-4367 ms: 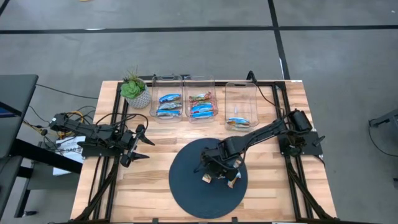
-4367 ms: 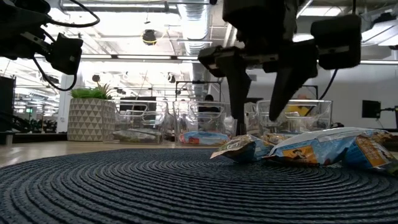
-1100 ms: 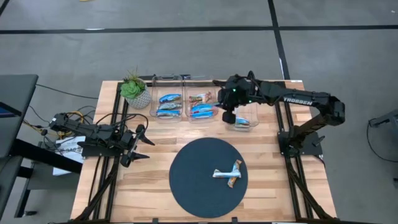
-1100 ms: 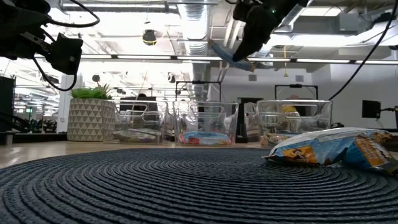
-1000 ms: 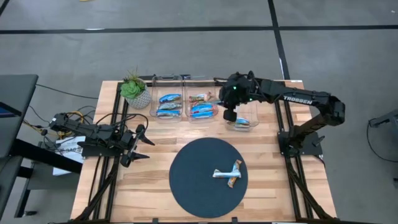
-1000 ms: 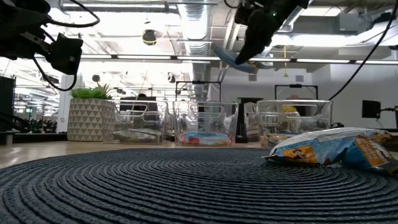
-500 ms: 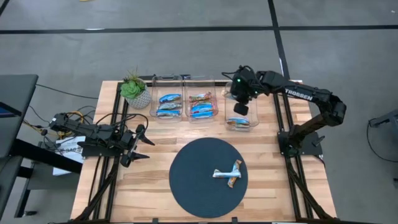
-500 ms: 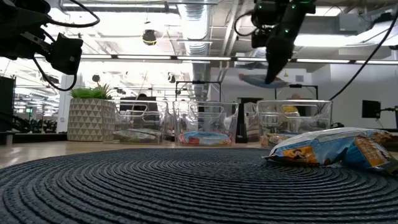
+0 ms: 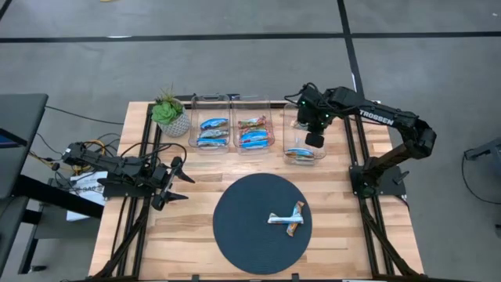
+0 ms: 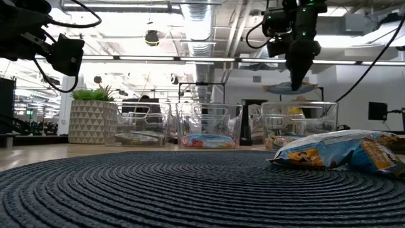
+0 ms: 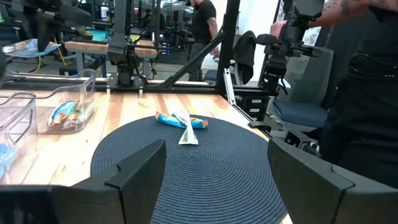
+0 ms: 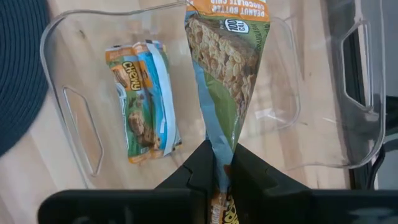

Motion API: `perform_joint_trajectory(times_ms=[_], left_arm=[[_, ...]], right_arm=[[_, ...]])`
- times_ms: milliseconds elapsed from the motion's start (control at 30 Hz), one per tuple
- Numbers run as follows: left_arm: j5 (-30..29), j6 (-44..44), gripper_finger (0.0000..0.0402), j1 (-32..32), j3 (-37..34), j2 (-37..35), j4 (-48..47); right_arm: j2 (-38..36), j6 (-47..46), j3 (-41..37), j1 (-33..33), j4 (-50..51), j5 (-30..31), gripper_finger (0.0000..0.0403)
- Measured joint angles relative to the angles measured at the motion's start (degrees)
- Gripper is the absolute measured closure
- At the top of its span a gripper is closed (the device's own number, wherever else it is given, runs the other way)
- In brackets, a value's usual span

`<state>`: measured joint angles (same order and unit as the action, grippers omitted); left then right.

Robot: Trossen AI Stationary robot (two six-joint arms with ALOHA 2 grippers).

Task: Pick and place Granola Bars by type
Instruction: Put the yellow granola bar into the right transparent bin

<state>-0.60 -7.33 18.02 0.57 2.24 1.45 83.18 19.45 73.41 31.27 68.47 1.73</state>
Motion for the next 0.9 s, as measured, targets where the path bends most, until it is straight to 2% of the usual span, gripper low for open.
perform_joint_trajectory(times_ms=[233, 633, 900], left_arm=[[0.00, 0.00, 0.0127, 0.00, -0.01, 0.00, -0.02], [0.00, 0.02, 0.0127, 0.00, 0.00, 0.00, -0.02], [-0.02, 0.02, 0.0127, 0.00, -0.01, 0.00, 0.00]], right_arm=[[1.61, 2.03, -1.12, -0.13, -0.81, -0.17, 0.0372], [1.75, 2.04, -10.93, -0.57, -11.09, -0.39, 0.0372], [6.00, 2.05, -13.08, -0.12, -13.76, -1.31, 0.0374]])
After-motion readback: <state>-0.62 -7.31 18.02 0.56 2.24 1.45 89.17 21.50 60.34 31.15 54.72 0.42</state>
